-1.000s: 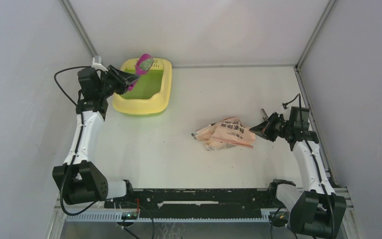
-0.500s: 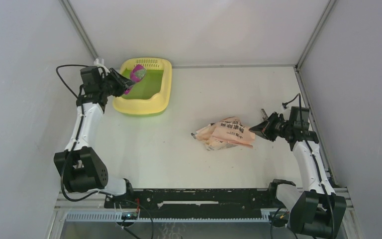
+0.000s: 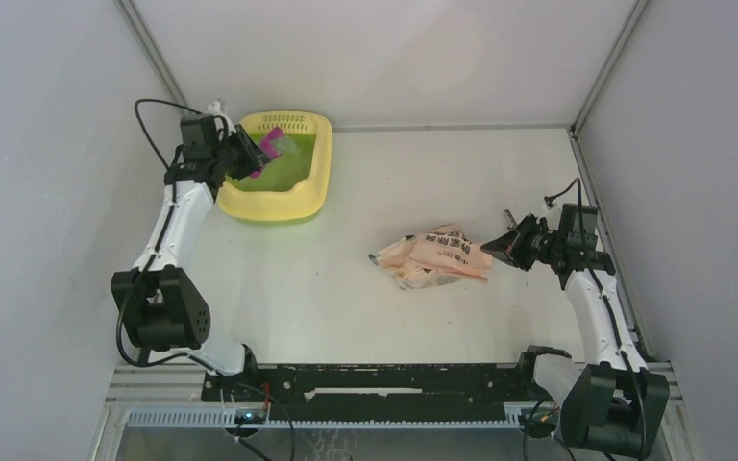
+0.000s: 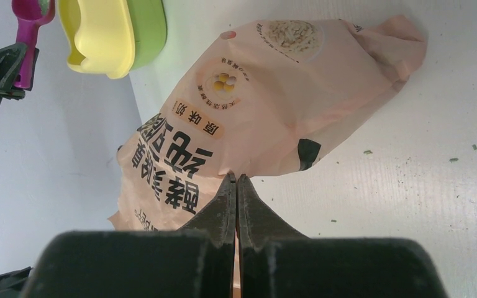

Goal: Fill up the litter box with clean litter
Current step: Pour the cat litter into the litter box.

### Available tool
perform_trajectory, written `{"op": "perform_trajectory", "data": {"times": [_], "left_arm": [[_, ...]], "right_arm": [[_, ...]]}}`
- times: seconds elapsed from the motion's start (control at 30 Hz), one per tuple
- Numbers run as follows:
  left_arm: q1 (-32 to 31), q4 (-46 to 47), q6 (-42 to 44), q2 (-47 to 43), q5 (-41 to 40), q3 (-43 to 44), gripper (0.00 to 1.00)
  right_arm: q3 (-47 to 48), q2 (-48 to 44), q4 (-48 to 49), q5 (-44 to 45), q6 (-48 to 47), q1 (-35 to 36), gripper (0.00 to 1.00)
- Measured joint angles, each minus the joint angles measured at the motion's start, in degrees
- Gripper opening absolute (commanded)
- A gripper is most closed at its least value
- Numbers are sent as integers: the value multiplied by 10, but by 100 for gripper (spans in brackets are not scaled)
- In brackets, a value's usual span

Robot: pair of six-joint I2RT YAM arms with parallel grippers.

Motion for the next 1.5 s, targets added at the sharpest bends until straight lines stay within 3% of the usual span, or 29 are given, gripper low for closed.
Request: {"op": "perform_trajectory", "data": {"times": [0.67, 0.93, 1.17, 1.33, 1.5], "left_arm": [[-19, -184, 110, 4, -256, 90, 0], [-111, -225, 163, 41, -357, 151, 0], [-150, -254, 194, 78, -423, 163, 0], [-160, -266, 198, 79, -428, 168, 0], [-161, -275, 176, 45, -342, 174, 0]], "right_arm": [[0, 11, 15, -2, 2, 7, 0], [0, 11, 19, -2, 4, 12, 0], [0, 11, 19, -2, 4, 12, 0], [0, 11, 19, -1, 4, 12, 0], [0, 12, 19, 0, 4, 12, 0]]}}
